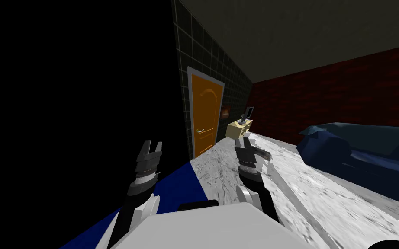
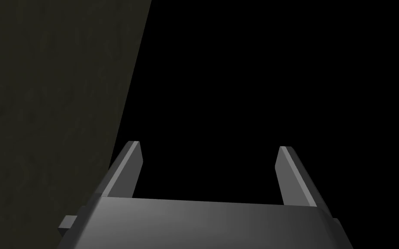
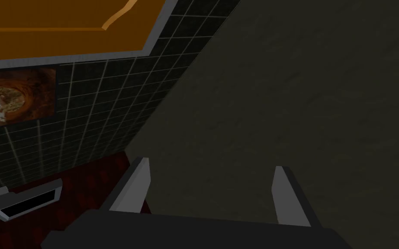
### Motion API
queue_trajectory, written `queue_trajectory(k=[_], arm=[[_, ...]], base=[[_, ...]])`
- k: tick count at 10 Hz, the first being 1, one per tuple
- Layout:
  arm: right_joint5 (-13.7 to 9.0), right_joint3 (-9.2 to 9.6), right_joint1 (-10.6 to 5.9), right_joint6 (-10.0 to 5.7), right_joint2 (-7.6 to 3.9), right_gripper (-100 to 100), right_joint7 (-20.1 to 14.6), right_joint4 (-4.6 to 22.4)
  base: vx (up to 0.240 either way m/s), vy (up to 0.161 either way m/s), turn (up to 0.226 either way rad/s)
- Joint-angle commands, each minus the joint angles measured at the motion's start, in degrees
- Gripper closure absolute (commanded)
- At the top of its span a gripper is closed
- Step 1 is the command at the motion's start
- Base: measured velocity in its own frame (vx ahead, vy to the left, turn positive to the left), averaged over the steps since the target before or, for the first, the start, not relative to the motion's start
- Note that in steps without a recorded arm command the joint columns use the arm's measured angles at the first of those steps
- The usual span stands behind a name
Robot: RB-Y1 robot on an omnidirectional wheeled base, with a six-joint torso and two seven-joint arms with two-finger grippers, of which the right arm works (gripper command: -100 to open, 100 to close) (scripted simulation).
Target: Pull the door open
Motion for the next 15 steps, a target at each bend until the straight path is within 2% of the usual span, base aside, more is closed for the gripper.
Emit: queue_trajectory(k=[1, 2, 3, 5, 11, 12, 15], arm=[[0.0, 0.08, -0.83, -0.14, -0.76, -100, -0.6, 2.4], [0.0, 0.11, -1.15, -0.20, -1.04, -100, -0.8, 3.3], [-0.1, 0.19, -1.97, -0.34, -1.76, -100, -1.4, 5.6], [-0.1, 0.28, -2.92, -0.50, -2.58, -100, -2.1, 8.3], [-0.2, 0.66, -6.76, -1.17, -5.81, -100, -4.9, 18.6], [-0.2, 0.66, -6.76, -1.17, -5.81, -100, -4.9, 19.2], [-0.2, 0.88, -9.03, -1.56, -7.69, -100, -6.5, 25.1]], base=[[0.084, -0.088, 0.177], [0.091, -0.008, 0.080], [0.116, 0.009, 0.122], [0.127, 0.005, 0.113], [0.087, -0.024, 0.133], [0.058, -0.017, 0.041], [0.078, -0.032, 0.138]])
